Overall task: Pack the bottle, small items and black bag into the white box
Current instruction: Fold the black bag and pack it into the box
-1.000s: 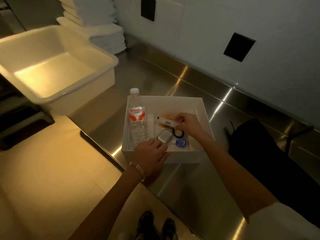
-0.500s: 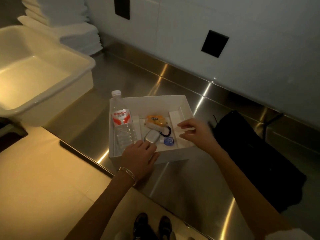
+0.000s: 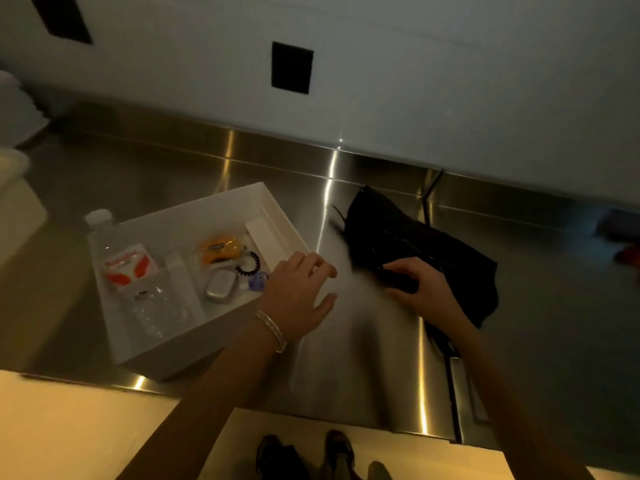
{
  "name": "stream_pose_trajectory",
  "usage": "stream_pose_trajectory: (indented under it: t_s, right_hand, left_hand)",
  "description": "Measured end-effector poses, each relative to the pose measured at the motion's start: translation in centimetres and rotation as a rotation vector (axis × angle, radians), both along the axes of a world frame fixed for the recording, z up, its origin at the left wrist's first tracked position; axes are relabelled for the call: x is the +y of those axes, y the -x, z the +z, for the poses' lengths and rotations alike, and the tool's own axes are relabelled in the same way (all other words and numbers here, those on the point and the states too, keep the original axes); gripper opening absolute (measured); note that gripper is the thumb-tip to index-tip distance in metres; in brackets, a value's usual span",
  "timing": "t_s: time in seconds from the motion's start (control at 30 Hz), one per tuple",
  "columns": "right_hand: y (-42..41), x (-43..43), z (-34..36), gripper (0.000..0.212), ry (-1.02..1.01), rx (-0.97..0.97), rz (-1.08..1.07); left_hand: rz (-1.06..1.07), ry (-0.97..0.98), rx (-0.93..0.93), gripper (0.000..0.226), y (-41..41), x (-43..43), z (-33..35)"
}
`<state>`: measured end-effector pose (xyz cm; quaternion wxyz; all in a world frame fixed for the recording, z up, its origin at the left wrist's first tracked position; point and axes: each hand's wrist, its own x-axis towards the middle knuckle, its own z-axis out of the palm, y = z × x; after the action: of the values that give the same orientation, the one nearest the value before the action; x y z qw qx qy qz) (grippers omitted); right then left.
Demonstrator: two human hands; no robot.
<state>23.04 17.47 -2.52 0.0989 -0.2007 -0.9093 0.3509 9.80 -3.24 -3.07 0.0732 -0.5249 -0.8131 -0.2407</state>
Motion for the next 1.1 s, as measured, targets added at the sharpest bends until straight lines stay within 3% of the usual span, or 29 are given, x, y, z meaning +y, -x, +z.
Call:
stream_pose_trajectory:
  t_s: [0.13,0.27,0.4,0.57,0.67,0.83,0.9,1.0,1.1]
  right_hand:
    - [-3.4,4.9,-2.0,0.051,-0.119,-0.115,-0.159]
    - [-6.0,8.2,-4.6,0.085,-0.186,-0.321,-0.204]
    - [-6.8,9.7,-6.5,0.113,-0.216,-0.340,-0.188]
    - [-7.3,13.0,-7.5,0.080,-0.398,-0.230,-0.091]
    - [-8.8,15.2,-6.9,0.066,-0.400,-0.153,-0.045]
    - [-11.6,17.3,-7.5,0.091,-0.491,-0.435,0.177]
    - [-12.4,17.5,-8.2,0.107,-0.497,-0.546,0.169]
    - [-13.1,17.8,-9.1,0.122,-0.525,-0.593,0.128]
    - [-13.0,18.1,-9.5,0.122,-0.501,-0.577,0.130]
  left_hand:
    - [-0.130,0.072,0.005,0.032,-1.4,4.0,-0.7]
    - [-0.114,0.143,-0.055,0.034,-3.0,7.7,-1.6]
    - [-0.074,0.219,-0.082,0.045,-4.0,10.9,-2.2]
    - [0.003,0.235,-0.088,0.056,-4.1,13.1,-2.6]
    - [0.056,0.230,-0.038,0.066,-4.2,14.1,-2.6]
    - [0.048,0.324,0.038,0.085,-5.5,16.8,-3.6]
    - [0.031,0.430,0.056,0.089,-6.0,18.1,-4.4]
    - [0.005,0.629,0.072,0.093,-6.5,19.8,-6.1]
    - [-0.006,0.737,0.063,0.094,-6.3,20.7,-7.3]
